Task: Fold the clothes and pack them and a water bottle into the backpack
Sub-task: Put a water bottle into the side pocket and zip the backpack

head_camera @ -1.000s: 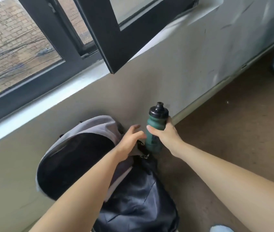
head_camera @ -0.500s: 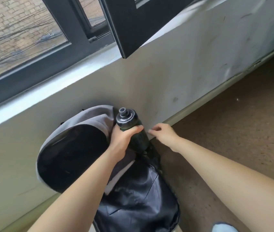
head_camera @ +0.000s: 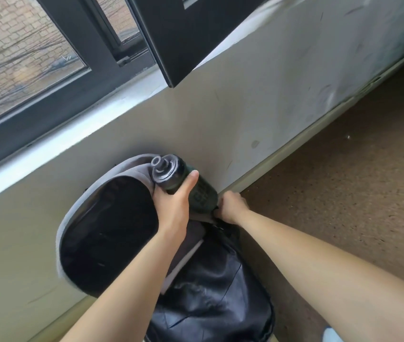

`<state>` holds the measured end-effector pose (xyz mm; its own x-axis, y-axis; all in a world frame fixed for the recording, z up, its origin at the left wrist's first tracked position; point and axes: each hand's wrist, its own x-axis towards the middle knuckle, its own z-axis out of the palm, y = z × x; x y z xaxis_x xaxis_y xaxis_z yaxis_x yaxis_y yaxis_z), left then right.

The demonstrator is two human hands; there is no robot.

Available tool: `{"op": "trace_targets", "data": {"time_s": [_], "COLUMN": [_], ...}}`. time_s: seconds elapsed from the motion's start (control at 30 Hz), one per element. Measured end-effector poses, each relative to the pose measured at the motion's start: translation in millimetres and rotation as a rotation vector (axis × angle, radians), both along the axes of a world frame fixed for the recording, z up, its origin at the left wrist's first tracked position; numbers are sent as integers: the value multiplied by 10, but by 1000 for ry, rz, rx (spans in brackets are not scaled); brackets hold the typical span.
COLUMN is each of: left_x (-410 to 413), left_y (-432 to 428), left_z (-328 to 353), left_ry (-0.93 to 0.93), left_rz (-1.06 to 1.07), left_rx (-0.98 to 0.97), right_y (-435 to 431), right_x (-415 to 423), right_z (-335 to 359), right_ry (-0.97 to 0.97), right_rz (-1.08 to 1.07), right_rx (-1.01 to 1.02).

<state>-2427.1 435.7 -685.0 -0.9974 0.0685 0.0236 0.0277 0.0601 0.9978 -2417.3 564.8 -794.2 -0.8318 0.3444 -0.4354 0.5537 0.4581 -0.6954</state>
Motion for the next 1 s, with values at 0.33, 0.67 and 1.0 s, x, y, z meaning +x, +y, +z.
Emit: {"op": "trace_targets", "data": {"time_s": [0.33, 0.67, 1.0], "left_x": [-77, -56, 10], "left_y": [383, 274, 75], "left_z": [-149, -391, -335], "left_ry": [56, 49, 60], "left_rz": [-147, -184, -178], "left_rx": [-202, -306, -443], "right_y": [133, 152, -15], "right_x": [148, 267, 330], "right_z": [-238, -303, -112], "right_ry": [88, 141, 254], "right_rz": [-183, -243, -265], "right_rx": [-178, -176, -64]}}
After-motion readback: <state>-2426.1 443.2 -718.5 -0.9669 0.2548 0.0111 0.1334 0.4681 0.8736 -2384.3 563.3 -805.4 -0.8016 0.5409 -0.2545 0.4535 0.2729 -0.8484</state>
